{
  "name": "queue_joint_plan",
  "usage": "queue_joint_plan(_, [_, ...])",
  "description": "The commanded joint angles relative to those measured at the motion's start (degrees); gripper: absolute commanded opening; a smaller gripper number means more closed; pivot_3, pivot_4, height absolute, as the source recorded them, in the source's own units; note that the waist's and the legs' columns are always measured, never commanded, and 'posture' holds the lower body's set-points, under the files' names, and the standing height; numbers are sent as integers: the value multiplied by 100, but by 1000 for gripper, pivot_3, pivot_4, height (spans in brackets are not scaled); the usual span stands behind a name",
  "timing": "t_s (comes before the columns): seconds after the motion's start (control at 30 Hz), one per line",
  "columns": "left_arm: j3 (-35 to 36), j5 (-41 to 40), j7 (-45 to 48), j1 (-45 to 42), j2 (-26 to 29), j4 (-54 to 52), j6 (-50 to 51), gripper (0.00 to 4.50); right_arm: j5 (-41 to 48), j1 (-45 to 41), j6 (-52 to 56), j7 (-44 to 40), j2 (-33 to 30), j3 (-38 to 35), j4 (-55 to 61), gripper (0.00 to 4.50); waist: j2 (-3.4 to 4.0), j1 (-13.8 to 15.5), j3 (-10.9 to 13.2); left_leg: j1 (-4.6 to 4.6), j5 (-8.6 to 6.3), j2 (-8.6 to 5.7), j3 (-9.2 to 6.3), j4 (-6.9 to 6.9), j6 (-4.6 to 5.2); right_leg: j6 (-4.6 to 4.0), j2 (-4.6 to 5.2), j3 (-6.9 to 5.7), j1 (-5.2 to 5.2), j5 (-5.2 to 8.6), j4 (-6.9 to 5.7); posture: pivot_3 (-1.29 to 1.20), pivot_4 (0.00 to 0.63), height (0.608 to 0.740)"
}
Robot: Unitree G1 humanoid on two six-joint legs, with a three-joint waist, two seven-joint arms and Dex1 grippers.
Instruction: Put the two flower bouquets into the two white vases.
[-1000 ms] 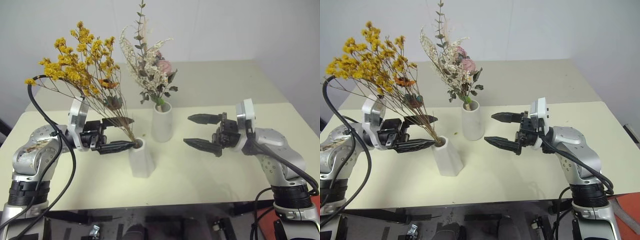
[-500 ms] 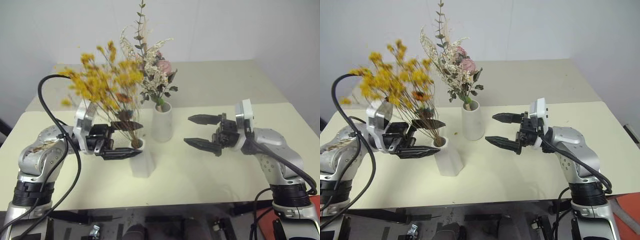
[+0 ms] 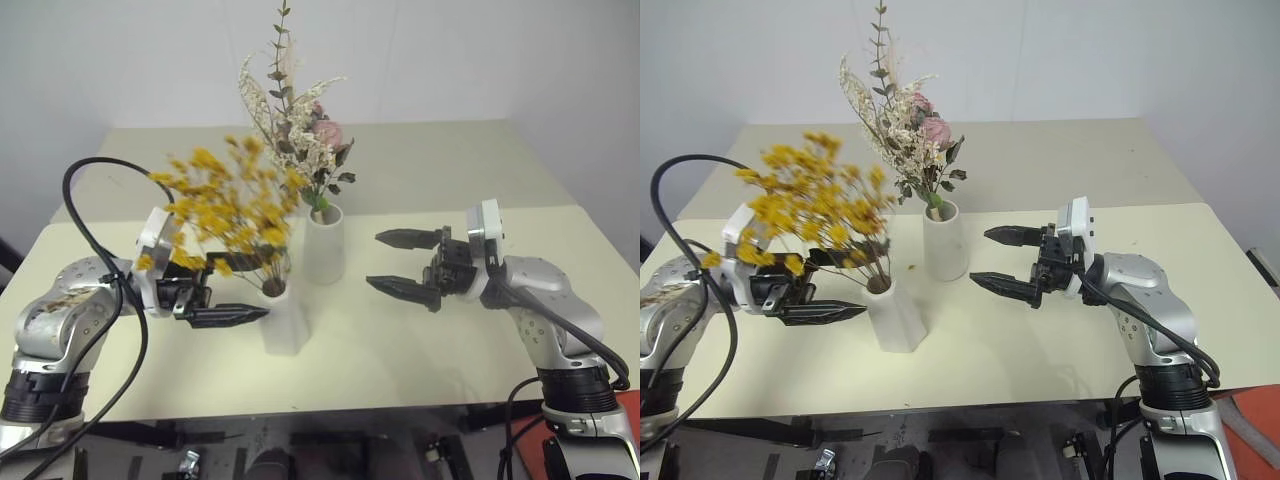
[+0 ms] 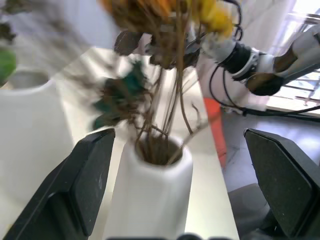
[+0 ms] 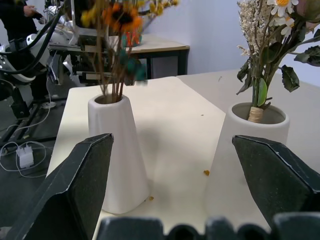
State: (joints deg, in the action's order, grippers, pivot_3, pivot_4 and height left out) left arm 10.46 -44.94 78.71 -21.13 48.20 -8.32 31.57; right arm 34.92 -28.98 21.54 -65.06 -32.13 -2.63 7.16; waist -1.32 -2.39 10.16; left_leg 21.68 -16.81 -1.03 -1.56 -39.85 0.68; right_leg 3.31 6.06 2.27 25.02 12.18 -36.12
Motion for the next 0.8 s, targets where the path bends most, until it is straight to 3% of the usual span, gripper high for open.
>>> queue_joint_plan(0.03, [311,-83,-99,235,135,-307,1,4500,-14,-140,-181,-115,-103,-119,-36,4470,0,5,0,0,0,0,0,0,0,0,0,0,0,0,0,0,150,740])
queue_joint_plan(0.37, [1004,-292,-351,970,291,-664,81,4500,35,52,-204,-371,-543,-406,-111,4470,0,13,0,-1,0,1,0,1,1,0,1,0,0,0,1,0,150,740])
queue_joint_plan(0.8, [1369,-389,-520,1180,381,-743,88,4500,192,421,-118,-335,-838,-853,55,4470,0,20,0,-3,-1,1,2,1,1,0,2,1,-2,0,1,0,150,740])
